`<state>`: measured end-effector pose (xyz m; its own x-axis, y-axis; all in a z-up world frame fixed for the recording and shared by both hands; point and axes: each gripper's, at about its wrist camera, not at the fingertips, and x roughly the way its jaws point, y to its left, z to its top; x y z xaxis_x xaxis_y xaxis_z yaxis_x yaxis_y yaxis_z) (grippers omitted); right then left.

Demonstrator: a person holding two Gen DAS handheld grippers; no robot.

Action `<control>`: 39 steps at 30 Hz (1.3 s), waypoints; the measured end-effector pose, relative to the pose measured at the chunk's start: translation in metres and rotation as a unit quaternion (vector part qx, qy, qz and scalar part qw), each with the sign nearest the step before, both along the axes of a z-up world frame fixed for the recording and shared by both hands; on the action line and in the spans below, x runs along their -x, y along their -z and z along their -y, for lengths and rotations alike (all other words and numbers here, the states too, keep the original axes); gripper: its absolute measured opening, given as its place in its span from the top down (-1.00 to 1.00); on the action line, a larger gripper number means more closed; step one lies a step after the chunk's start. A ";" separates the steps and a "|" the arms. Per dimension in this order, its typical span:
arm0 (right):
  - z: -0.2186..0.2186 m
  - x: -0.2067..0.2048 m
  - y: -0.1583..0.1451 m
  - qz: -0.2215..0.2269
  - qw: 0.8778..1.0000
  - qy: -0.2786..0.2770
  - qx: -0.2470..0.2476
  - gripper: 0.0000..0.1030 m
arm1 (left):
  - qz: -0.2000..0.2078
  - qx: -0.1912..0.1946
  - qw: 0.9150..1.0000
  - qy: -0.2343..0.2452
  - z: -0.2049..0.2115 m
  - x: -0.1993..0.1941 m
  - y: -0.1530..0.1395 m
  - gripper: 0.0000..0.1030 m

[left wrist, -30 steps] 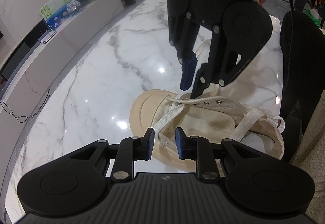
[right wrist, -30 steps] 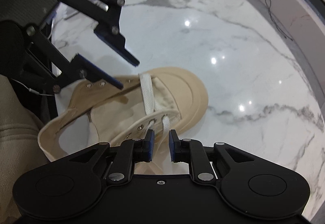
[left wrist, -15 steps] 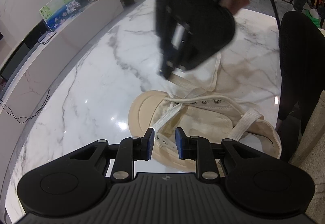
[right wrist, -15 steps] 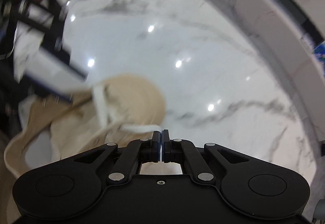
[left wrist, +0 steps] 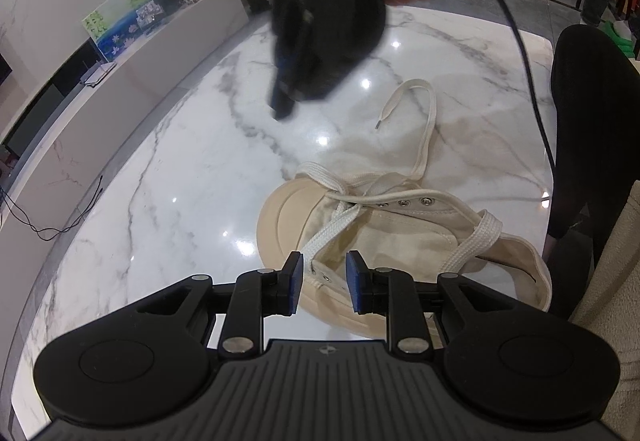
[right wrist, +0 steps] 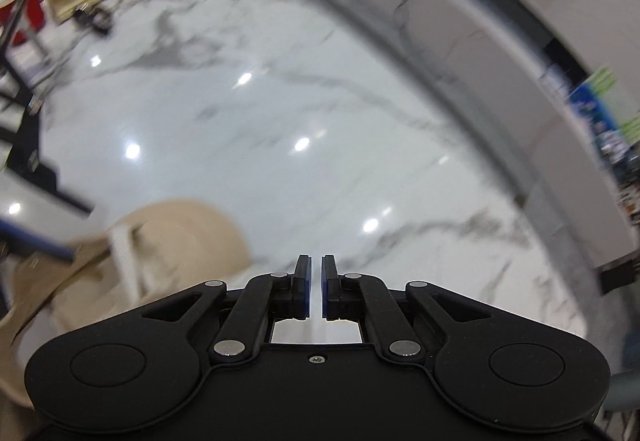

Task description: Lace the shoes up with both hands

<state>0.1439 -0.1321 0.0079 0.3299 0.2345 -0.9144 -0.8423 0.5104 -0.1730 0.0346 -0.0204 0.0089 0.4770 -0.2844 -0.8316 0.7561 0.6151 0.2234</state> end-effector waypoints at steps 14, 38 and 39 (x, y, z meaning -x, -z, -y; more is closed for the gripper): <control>0.011 0.011 0.065 -0.122 0.991 0.053 0.023 0.61 | -0.003 0.002 1.000 0.002 0.002 -0.003 0.002 0.57; -0.015 0.013 -0.060 0.044 0.996 0.014 -0.078 0.99 | 0.013 -0.002 1.000 0.009 0.010 0.005 -0.008 0.57; -0.020 0.014 -0.069 0.055 0.995 0.006 -0.087 0.99 | 0.014 0.000 1.000 0.008 0.009 0.006 -0.009 0.57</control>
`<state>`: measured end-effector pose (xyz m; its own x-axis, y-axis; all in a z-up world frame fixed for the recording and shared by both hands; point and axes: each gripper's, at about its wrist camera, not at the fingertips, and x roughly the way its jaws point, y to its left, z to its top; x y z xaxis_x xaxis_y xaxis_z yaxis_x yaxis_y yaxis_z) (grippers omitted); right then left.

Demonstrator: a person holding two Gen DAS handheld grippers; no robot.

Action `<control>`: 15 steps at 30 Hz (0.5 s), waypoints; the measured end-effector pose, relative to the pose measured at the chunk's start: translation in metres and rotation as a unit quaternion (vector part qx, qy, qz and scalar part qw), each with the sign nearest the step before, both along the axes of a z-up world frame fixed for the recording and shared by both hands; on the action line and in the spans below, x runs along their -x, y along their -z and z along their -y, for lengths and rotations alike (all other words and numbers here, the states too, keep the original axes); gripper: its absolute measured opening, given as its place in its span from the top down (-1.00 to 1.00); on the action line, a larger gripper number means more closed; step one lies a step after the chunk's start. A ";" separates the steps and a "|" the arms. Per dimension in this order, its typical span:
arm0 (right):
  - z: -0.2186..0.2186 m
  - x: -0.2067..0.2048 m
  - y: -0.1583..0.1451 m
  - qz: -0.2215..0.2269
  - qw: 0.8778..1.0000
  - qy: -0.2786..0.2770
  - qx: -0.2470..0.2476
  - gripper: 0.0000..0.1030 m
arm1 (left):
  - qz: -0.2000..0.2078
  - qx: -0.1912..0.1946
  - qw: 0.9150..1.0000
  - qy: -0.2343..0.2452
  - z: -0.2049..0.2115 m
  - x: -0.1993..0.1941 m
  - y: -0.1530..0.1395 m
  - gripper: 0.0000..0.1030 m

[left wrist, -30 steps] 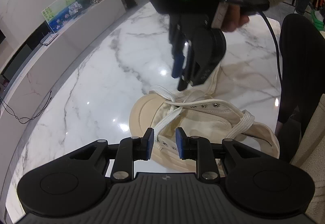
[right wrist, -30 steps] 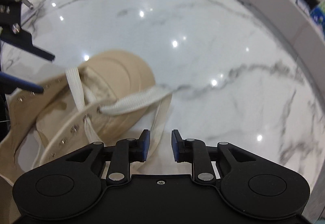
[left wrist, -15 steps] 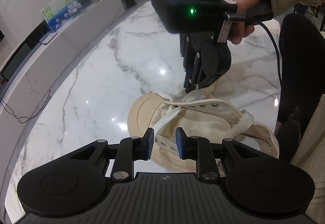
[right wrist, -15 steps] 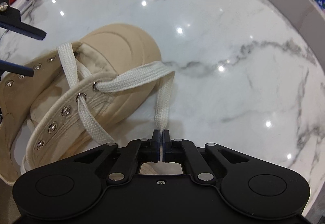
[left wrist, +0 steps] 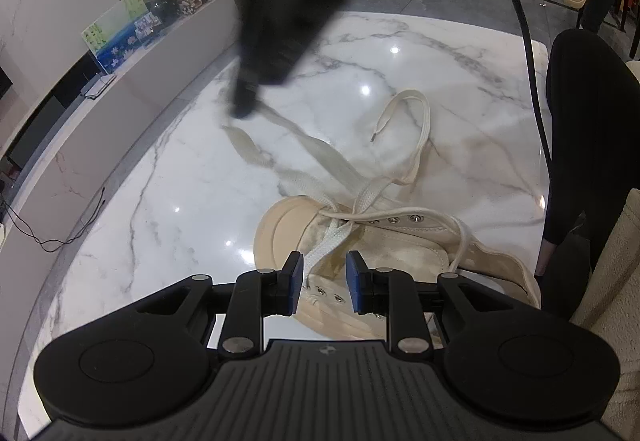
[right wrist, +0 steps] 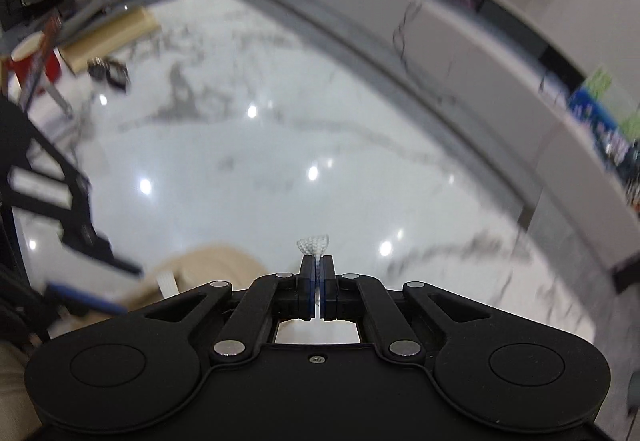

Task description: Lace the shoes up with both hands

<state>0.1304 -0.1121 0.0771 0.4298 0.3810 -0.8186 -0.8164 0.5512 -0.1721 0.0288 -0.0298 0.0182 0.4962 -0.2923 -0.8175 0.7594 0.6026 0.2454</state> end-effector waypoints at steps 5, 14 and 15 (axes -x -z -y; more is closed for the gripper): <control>-0.025 0.006 -0.027 0.019 0.999 -0.044 -0.023 0.99 | 0.011 0.026 1.000 -0.001 -0.001 0.003 -0.013 0.57; -0.045 0.028 -0.044 -0.003 0.995 -0.092 -0.048 0.99 | 0.010 0.040 0.999 -0.008 0.006 -0.005 -0.022 0.44; -0.046 0.029 -0.045 -0.010 0.994 -0.098 -0.051 0.99 | 0.010 0.038 0.999 -0.008 0.006 -0.006 -0.022 0.44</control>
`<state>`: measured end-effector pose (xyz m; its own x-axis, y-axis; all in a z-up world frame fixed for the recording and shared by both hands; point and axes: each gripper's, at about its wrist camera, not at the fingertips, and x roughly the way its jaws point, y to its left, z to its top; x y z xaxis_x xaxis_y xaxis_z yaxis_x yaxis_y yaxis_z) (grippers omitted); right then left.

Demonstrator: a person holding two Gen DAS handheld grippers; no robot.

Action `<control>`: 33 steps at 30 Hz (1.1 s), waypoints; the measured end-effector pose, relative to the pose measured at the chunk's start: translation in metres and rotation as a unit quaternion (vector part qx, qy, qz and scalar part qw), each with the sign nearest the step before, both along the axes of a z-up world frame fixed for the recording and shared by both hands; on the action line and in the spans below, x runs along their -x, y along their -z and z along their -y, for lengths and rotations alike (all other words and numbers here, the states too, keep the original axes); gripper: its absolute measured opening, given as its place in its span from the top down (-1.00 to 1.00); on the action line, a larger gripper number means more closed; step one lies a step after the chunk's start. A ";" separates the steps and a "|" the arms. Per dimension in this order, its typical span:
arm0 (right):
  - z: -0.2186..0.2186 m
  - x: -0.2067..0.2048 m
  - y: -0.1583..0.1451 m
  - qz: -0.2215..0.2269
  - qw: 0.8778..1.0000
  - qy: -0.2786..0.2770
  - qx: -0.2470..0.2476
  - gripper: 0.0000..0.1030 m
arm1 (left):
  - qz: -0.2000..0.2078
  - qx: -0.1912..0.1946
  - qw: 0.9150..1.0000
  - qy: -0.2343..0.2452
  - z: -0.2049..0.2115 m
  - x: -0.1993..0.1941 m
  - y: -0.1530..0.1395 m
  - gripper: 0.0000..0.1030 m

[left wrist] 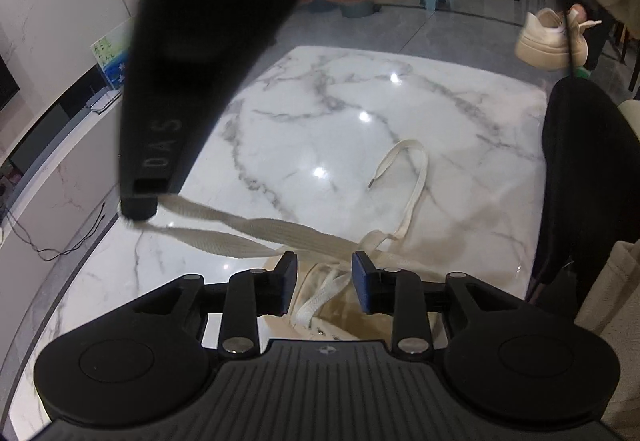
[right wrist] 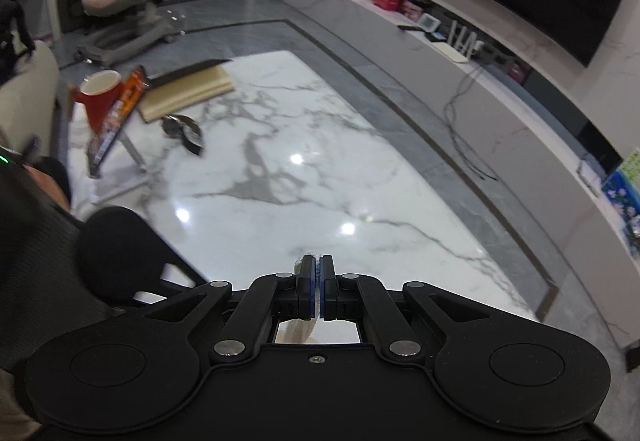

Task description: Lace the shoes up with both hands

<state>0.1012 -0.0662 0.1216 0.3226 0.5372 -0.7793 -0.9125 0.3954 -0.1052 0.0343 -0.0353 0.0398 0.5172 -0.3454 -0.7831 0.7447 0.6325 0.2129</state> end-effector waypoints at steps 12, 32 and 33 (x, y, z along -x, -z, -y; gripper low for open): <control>0.016 -0.008 0.037 -0.031 0.998 0.020 0.051 0.61 | -0.013 -0.032 0.999 -0.029 -0.014 -0.001 0.012 0.44; 0.101 -0.033 0.161 -0.198 0.969 0.098 0.112 0.57 | -0.034 -0.041 0.998 -0.017 -0.016 -0.007 0.022 0.44; 0.100 -0.034 0.164 -0.199 0.968 0.101 0.113 0.54 | -0.035 -0.042 0.998 -0.016 -0.016 -0.007 0.022 0.44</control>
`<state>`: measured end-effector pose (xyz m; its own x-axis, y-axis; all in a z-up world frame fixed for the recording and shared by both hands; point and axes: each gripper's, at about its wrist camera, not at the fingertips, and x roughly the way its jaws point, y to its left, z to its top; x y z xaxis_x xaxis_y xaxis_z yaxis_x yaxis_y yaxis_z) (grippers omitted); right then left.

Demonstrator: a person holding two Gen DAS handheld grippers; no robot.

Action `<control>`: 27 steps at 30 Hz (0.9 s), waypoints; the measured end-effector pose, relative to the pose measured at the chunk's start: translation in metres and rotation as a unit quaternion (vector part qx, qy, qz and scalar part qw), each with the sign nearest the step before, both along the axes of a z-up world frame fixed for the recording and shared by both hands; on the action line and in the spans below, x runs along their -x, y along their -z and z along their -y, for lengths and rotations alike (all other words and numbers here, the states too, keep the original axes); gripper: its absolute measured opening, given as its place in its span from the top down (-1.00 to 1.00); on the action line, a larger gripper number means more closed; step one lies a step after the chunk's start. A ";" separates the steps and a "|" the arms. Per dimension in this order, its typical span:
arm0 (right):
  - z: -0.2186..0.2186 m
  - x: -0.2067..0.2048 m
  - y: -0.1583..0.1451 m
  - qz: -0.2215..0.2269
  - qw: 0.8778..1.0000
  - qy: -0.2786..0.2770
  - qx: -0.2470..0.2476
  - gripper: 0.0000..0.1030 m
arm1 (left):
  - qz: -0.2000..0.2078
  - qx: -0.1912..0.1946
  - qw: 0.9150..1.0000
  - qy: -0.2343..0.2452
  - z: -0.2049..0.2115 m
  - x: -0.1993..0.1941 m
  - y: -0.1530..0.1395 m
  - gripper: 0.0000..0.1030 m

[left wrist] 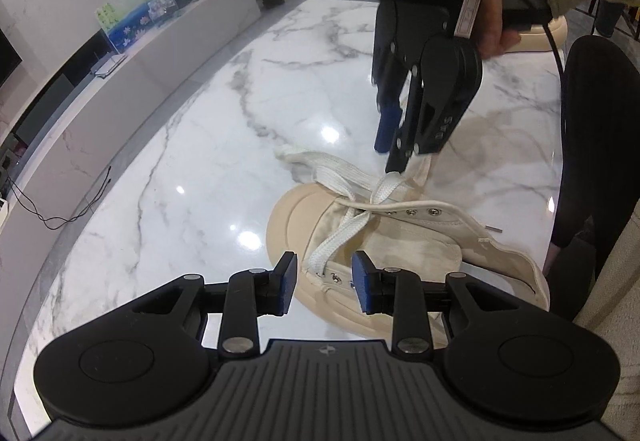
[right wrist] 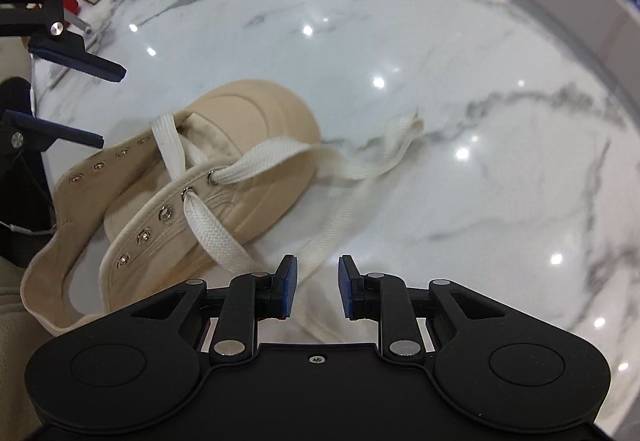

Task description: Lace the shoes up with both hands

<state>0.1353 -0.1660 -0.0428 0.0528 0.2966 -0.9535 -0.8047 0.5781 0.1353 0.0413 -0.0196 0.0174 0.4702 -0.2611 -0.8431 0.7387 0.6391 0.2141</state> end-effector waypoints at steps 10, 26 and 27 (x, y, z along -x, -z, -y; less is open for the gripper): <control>-0.009 -0.002 0.021 -0.020 1.000 0.020 0.012 0.43 | -0.003 -0.001 1.000 -0.003 0.000 -0.002 0.002 0.44; -0.021 0.020 0.006 0.045 0.999 -0.008 0.020 0.99 | -0.007 0.039 0.999 0.018 0.012 0.003 -0.008 0.44; -0.019 0.019 0.000 0.050 0.999 -0.003 0.013 0.99 | -0.005 0.042 0.999 0.022 0.015 0.004 -0.009 0.44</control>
<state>0.1160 -0.1467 -0.0424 0.1462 0.2722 -0.9511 -0.8169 0.5754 0.0391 0.0370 -0.0348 0.0264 0.4480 -0.3514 -0.8221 0.7685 0.6212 0.1533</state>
